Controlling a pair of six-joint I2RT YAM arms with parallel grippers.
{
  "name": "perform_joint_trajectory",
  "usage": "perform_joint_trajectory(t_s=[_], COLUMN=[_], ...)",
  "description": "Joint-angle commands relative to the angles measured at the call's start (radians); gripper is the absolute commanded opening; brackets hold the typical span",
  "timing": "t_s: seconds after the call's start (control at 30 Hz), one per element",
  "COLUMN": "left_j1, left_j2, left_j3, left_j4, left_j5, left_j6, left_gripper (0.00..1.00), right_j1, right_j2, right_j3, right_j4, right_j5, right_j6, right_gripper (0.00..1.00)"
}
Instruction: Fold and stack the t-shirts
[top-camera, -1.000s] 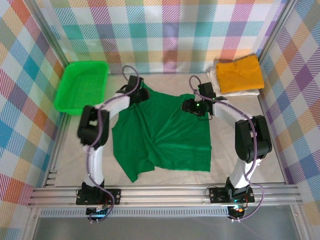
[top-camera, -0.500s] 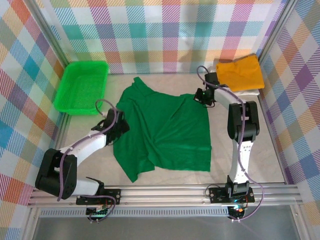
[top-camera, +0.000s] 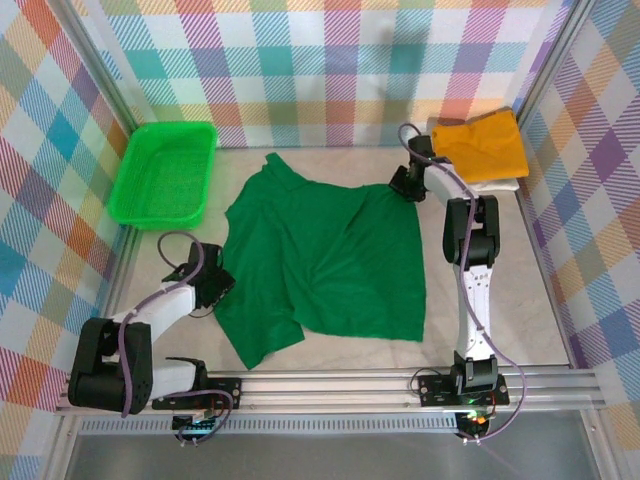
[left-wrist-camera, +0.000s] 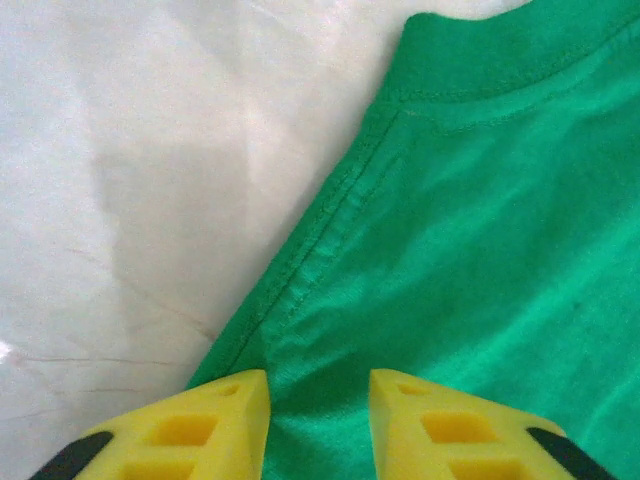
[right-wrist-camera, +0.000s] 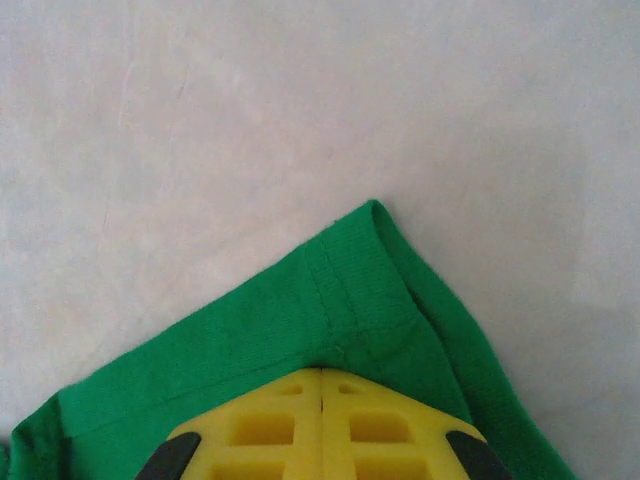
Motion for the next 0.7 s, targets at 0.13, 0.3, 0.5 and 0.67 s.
perform_joint_trajectory(t_s=[0.13,0.3,0.5,0.67], left_j1=[0.146,0.150,0.090,0.029], left_j2=[0.106,0.143,0.016,-0.106], left_j3=[0.054,0.122,0.126,0.109], left_j4=[-0.059,-0.060,-0.171,-0.194], left_j5=[0.040,0.073,0.034,0.083], left_j6=[0.085,0.136,0.130,0.136], left_gripper=[0.35,0.39,0.40,0.42], right_j1=[-0.043,-0.051,-0.034,0.038], right_j2=[0.122,0.227,0.042,-0.310], right_j3=[0.205,0.467,0.362,-0.179], right_j4=[-0.088,-0.199,-0.223,-0.016], right_j5=[0.030,-0.014,-0.096,-0.134], right_j6=[-0.014,-0.065,-0.067,-0.060], right_gripper=[0.00,0.00,0.00,0.00])
